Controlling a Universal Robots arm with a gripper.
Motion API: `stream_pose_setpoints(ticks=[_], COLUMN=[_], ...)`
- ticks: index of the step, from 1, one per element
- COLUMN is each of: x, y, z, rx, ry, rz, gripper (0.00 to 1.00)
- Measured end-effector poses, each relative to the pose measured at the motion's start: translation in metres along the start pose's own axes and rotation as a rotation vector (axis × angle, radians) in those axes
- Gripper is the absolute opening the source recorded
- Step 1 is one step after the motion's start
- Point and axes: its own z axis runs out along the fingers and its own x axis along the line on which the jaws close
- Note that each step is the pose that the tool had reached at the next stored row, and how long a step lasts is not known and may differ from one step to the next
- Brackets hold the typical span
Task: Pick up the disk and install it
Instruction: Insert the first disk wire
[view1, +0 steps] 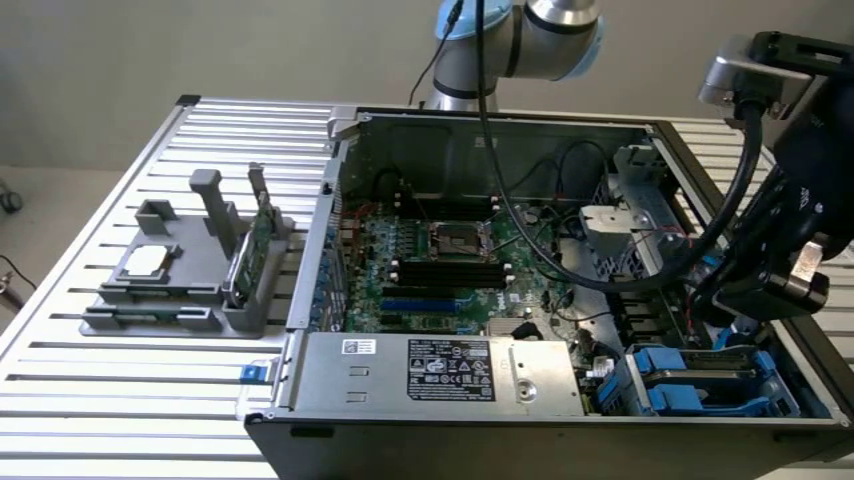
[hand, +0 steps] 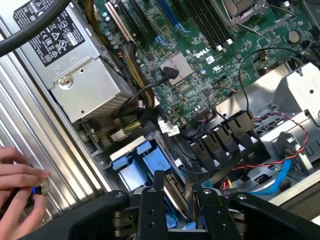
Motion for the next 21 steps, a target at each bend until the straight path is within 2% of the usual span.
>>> stream_pose_setpoints(ticks=[7,11,21], x=[0.0000,0.0000,0.0000], y=[0.0000,0.0000,0.0000], z=[0.0001,0.0003,0.0005], rx=[-0.0065,-0.0082,-0.0040], ry=[-0.0151,-0.0210,-0.0309], rz=[0.092,0.147,0.291], gripper=[0.31,0.31,0.31])
